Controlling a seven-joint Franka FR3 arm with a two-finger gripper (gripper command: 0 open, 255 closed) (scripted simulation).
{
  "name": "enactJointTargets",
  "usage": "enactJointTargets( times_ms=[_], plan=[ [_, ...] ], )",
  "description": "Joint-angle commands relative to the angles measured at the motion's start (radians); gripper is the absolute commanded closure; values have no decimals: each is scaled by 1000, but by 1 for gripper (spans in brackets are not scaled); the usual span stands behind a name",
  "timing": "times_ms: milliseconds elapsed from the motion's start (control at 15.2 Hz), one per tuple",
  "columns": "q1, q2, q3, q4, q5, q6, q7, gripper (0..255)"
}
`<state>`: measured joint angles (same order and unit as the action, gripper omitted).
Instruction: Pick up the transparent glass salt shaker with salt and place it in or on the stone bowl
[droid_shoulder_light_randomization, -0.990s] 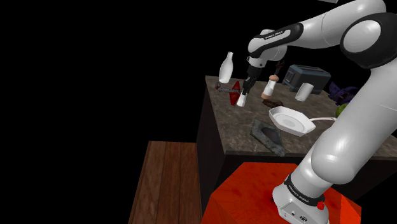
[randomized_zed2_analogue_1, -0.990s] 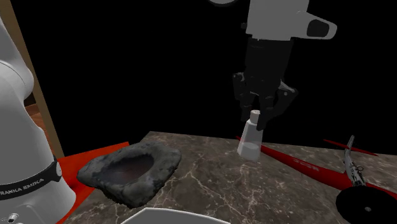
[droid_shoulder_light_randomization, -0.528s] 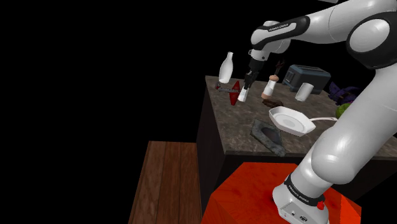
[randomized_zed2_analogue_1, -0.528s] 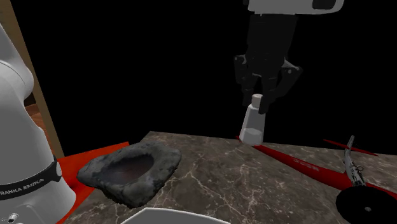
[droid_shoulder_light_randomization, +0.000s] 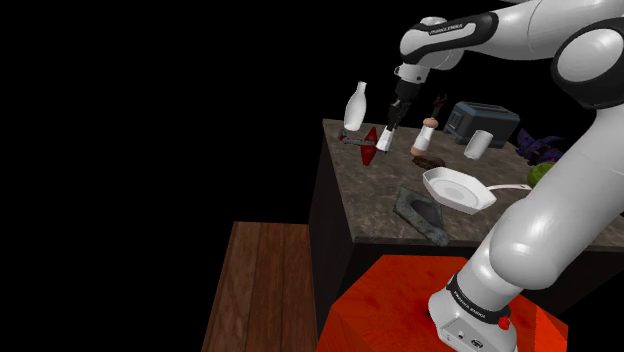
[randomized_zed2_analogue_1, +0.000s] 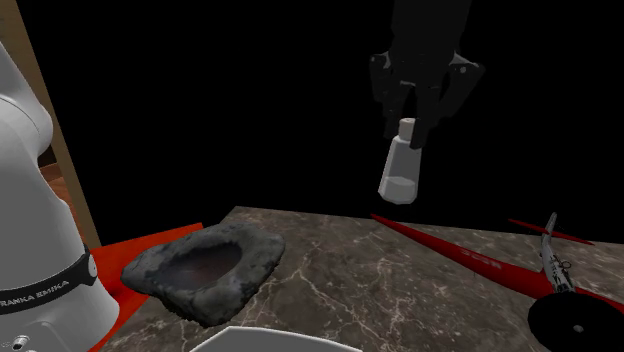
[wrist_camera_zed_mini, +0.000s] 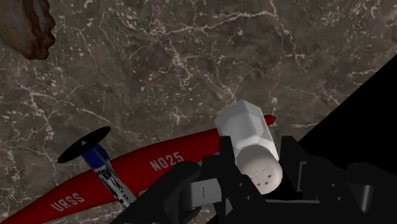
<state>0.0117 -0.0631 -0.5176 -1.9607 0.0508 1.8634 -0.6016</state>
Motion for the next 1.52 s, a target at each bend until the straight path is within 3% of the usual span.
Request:
enactJointTargets(
  times_ms=[0,396,924,1452],
  plan=[
    [1,-4,1,28,-2,-31,4,255],
    [1,-10,3,97,-6,-105,11,255],
    [-27,-367,74,-192,-149,-140,117,255],
    [-101,-701,159,-396,-211,-269,177,255]
  ],
)
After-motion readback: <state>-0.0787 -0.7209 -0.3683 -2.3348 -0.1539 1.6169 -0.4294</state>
